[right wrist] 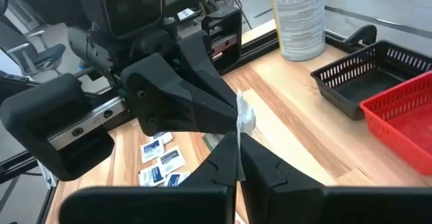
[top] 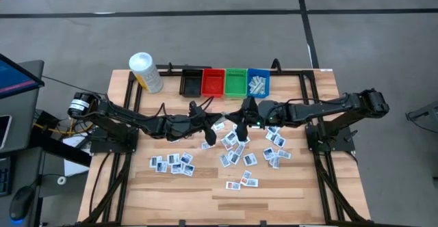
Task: Pick & Place First Aid Supplies
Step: Put the bandage pack into the blue bin
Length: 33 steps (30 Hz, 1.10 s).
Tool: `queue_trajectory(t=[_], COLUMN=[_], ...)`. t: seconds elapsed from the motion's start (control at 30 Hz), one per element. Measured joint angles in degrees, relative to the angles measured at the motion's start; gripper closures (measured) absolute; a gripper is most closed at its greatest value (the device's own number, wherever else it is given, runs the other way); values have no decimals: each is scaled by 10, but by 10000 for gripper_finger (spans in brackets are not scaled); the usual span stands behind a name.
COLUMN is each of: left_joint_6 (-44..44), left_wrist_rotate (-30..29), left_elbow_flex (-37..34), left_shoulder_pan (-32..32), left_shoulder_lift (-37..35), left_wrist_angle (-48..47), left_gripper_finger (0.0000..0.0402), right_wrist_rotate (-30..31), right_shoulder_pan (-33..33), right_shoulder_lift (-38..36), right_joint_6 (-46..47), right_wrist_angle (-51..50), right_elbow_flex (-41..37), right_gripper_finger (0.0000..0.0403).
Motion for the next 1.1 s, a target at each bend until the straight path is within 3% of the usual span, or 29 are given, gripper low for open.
queue_trajectory(t=[0.2, 0.4, 0.6, 1.1], left_joint_6=[-2, 3, 4, 4], left_wrist_rotate=[0, -1, -2, -3], left_elbow_flex=[0, -1, -39, -199], left_shoulder_pan=[0, 2, 11, 10], left_shoulder_lift=[0, 0, -12, -234], left_wrist_angle=[0, 0, -1, 0], left_gripper_finger=[366, 316, 285, 283], right_wrist_rotate=[-2, 3, 16, 173], right_shoulder_pan=[0, 0, 0, -10], right_shoulder_lift=[0, 0, 0, 0], right_joint_6=[0, 1, 24, 88], right_wrist_angle=[0, 0, -4, -132], right_elbow_flex=[0, 0, 0, 0], right_gripper_finger=[401, 402, 402, 403])
